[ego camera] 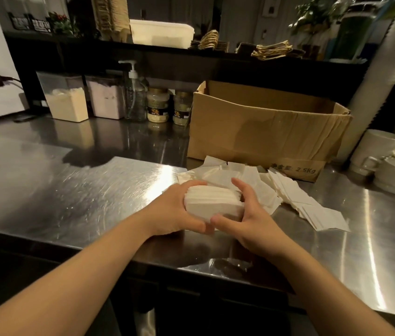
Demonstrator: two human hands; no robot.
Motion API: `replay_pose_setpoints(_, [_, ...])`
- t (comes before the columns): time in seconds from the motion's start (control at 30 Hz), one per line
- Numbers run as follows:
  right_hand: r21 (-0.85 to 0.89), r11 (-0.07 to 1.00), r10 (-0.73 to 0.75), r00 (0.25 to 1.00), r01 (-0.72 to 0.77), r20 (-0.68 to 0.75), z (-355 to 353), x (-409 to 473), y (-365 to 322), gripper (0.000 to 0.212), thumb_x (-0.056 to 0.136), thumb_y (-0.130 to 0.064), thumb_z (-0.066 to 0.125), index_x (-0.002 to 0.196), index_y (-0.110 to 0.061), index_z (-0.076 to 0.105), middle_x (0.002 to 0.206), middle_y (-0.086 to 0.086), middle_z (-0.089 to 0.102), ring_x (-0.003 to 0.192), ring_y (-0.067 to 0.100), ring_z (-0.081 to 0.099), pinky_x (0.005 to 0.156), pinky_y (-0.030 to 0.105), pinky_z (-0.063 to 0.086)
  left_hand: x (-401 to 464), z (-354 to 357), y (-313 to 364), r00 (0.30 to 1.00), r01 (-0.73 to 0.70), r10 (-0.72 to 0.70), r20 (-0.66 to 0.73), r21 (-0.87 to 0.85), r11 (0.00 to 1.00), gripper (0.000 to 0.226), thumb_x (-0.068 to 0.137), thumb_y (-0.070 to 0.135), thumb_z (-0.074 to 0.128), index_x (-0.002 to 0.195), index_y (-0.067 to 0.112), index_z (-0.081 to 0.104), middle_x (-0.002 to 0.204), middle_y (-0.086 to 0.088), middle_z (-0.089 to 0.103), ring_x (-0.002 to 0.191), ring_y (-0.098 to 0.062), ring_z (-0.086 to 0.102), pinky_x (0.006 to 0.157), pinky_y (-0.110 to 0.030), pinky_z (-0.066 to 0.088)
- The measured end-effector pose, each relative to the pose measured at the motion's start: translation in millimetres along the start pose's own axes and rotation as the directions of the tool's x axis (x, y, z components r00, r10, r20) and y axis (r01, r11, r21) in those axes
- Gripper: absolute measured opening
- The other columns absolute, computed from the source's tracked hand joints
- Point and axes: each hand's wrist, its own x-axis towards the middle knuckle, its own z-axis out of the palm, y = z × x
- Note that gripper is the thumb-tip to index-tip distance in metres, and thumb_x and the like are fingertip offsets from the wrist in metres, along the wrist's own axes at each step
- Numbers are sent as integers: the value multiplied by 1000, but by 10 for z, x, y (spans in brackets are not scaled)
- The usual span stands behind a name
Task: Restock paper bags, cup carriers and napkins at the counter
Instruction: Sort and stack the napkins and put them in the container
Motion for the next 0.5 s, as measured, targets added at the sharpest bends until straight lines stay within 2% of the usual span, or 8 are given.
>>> replay_pose_setpoints(0.07, [16,1000,9,999,-10,45,28,0,-23,112,73,-46,86,152,-53,7,132,-21,38,118,11,56,96,24,55,4,-5,-10,1000,7,-7,-4,13,1000,76,67,27,96,122,50,49,119,25,60,113,5,56,88,-13,53])
replay_pose_setpoints(0.1, [10,1000,4,999,-5,36,39,1,-35,111,73,-46,86,152,-53,7,131,-22,39,118,11,56,99,26,54,6,-9,-23,1000,15,-15,-6,19,1000,76,68,29,95,125,50,48,121,24,59,113,2,56,89,-16,53])
replay_pose_setpoints(0.2, [-102,995,-25,997,18,-73,49,14,-66,84,84,-29,81,149,-44,29,133,-13,48,116,9,57,94,23,56,14,-32,-77,998,48,-47,-32,50,998,66,74,30,91,128,44,55,116,21,66,110,-4,61,90,-22,55])
replay_pose_setpoints(0.27, [-194,981,-14,996,-4,-94,5,46,-122,64,86,-26,80,139,-39,46,130,-9,55,115,10,59,95,29,57,23,-46,-109,996,59,-58,-61,18,998,59,76,31,90,125,41,59,112,19,71,106,-6,65,93,-30,58])
replay_pose_setpoints(0.33, [-434,900,1,998,-26,-57,-65,86,-242,45,85,-31,79,123,-37,56,115,-14,57,114,12,54,101,38,50,28,-61,-118,992,67,-72,-104,-54,996,60,76,29,90,125,39,57,113,16,70,105,-8,67,94,-35,60])
replay_pose_setpoints(0.4, [-668,744,5,1000,-20,-24,-88,129,-417,36,83,-39,77,112,-39,55,106,-16,53,111,13,44,99,38,34,31,-77,-120,987,64,-82,-136,-131,989,63,75,27,91,125,38,54,115,12,70,106,-11,69,93,-37,60])
replay_pose_setpoints(0.47, [-727,687,-21,1000,25,15,-49,199,-552,36,83,-45,76,111,-39,55,106,-15,54,109,12,41,95,39,28,9,-85,-94,988,31,-59,-142,-194,981,67,74,26,91,127,38,52,114,10,71,103,-12,71,88,-37,62])
replay_pose_setpoints(0.5, [-713,699,-32,999,50,39,-17,231,-596,37,82,-48,77,112,-39,57,108,-15,57,109,11,43,97,40,32,-5,-87,-75,989,6,-38,-146,-216,976,70,73,26,91,129,39,52,114,9,72,103,-12,72,86,-36,63])
